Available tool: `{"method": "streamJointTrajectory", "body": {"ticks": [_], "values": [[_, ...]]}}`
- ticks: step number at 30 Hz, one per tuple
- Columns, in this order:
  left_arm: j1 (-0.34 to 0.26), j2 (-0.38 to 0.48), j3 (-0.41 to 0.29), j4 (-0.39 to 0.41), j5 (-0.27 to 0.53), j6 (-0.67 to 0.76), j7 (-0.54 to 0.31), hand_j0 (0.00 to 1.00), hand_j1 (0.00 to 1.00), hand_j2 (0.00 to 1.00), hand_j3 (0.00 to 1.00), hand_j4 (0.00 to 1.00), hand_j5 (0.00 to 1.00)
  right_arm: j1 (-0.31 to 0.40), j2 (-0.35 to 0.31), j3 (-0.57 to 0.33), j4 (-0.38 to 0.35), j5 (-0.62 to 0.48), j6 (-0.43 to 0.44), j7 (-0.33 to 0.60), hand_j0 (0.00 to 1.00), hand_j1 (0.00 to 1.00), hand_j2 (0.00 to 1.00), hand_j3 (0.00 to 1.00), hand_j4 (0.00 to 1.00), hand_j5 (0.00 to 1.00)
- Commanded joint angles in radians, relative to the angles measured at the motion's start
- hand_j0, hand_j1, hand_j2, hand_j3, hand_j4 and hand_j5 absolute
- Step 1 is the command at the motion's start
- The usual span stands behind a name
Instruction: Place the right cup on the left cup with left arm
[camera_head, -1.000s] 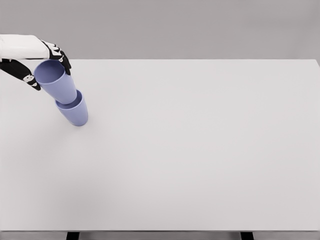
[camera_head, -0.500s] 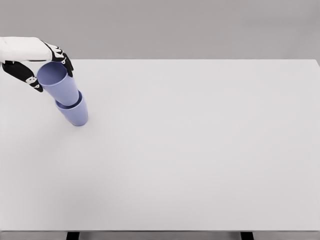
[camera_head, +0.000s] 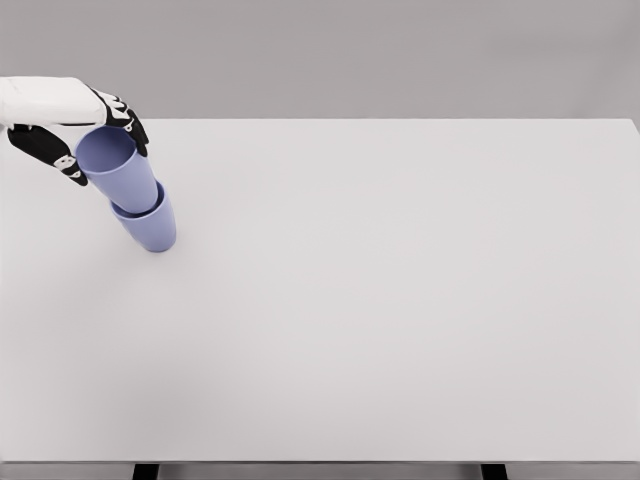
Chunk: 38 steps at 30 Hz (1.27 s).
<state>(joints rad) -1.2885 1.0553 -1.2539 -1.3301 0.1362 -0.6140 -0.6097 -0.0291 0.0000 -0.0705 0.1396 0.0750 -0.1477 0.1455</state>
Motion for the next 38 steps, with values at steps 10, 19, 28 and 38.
{"method": "streamJointTrajectory", "body": {"ticks": [10,19,28,38], "values": [[0.002,-0.014,0.004,0.017,-0.017,0.003,-0.001,0.64,0.64,0.64,0.64,0.64,0.64,0.000,0.000,0.000,0.000,0.000,-0.001,0.000,1.00,1.00,1.00,1.00,1.00,1.00],[0.008,-0.012,0.011,0.015,-0.020,0.003,-0.001,0.96,0.96,0.96,0.96,0.96,0.96,0.000,0.000,0.000,0.000,0.000,0.000,0.000,1.00,1.00,1.00,1.00,1.00,1.00],[0.005,0.000,0.025,-0.007,-0.004,0.003,-0.001,1.00,1.00,1.00,1.00,1.00,1.00,0.000,0.000,0.000,0.000,0.000,0.000,0.000,1.00,1.00,1.00,1.00,1.00,1.00],[0.060,-0.009,0.105,-0.434,0.235,0.003,-0.001,1.00,1.00,1.00,1.00,1.00,1.00,0.000,0.000,0.000,0.000,0.000,0.000,0.000,1.00,1.00,1.00,1.00,1.00,1.00]]}}
